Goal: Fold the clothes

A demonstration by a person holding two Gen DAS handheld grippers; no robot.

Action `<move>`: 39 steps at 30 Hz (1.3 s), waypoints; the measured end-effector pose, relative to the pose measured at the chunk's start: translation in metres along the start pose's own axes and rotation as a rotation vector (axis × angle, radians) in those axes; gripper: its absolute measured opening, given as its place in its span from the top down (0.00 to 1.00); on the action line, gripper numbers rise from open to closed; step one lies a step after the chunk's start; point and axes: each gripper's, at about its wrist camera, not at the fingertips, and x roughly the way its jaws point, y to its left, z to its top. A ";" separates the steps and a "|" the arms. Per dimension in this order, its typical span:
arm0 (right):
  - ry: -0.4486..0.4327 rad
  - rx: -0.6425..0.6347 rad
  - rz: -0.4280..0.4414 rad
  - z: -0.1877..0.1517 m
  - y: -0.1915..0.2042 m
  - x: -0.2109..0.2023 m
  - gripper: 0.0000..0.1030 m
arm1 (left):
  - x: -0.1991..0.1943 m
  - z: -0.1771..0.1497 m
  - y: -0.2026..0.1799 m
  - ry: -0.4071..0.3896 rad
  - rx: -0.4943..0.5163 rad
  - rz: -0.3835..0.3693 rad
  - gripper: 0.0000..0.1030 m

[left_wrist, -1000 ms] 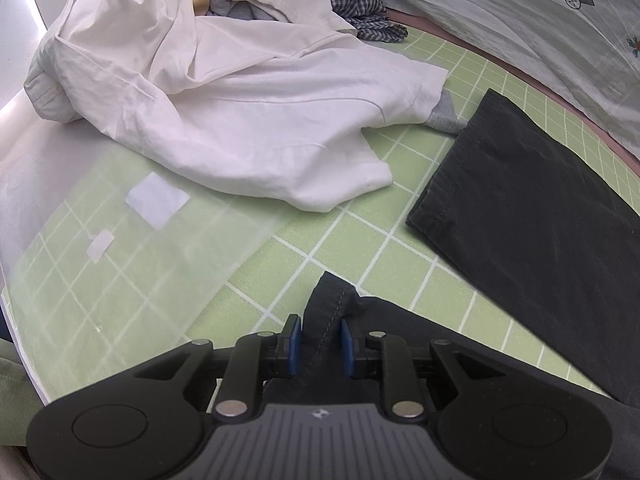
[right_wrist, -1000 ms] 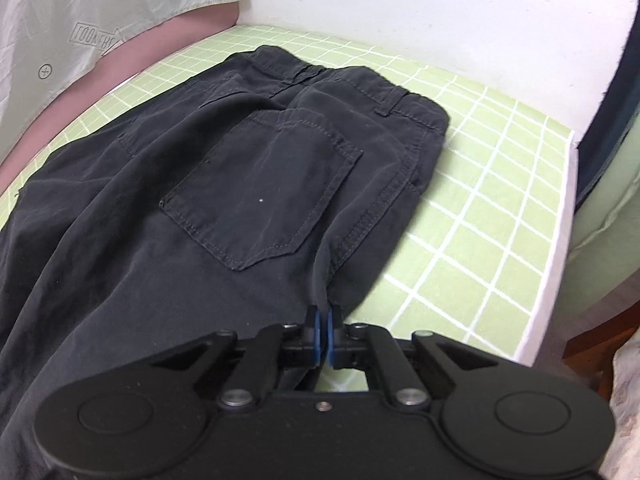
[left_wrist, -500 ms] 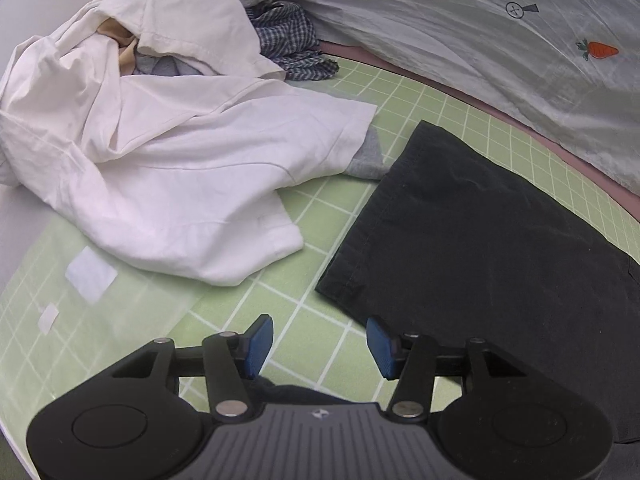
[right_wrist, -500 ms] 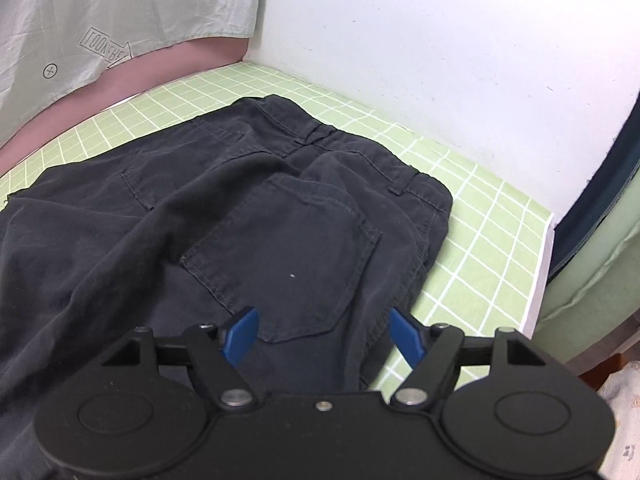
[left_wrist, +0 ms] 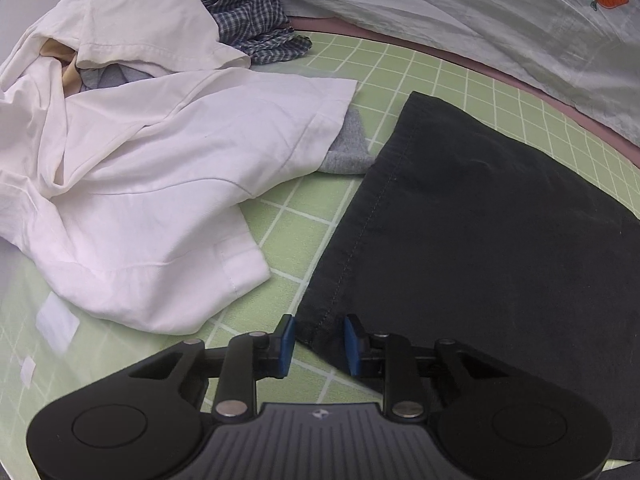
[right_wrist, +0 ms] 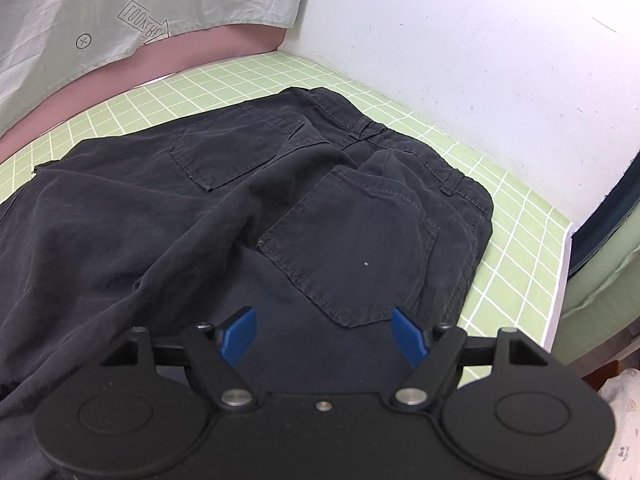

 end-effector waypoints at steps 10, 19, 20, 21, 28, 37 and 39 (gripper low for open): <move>-0.003 0.001 0.022 0.001 0.017 -0.005 0.27 | -0.017 0.010 0.043 -0.155 -0.102 0.193 1.00; 0.024 0.014 0.051 -0.004 0.017 0.001 0.27 | -0.020 0.009 0.034 -0.072 -0.040 -0.042 0.73; 0.023 0.009 0.055 -0.005 0.019 0.000 0.27 | -0.017 0.007 0.027 -0.060 -0.038 -0.058 0.69; 0.021 0.001 0.054 -0.006 0.020 -0.001 0.27 | -0.014 0.004 0.021 -0.050 -0.034 -0.062 0.68; 0.024 0.005 0.042 -0.010 0.018 -0.004 0.27 | 0.006 -0.001 -0.001 -0.014 -0.064 -0.013 0.40; 0.056 0.024 0.033 -0.011 0.020 0.002 0.26 | 0.010 0.003 -0.004 -0.023 -0.094 -0.001 0.78; 0.053 0.010 0.035 -0.009 0.023 0.002 0.26 | 0.010 0.004 -0.005 -0.029 -0.095 -0.009 0.85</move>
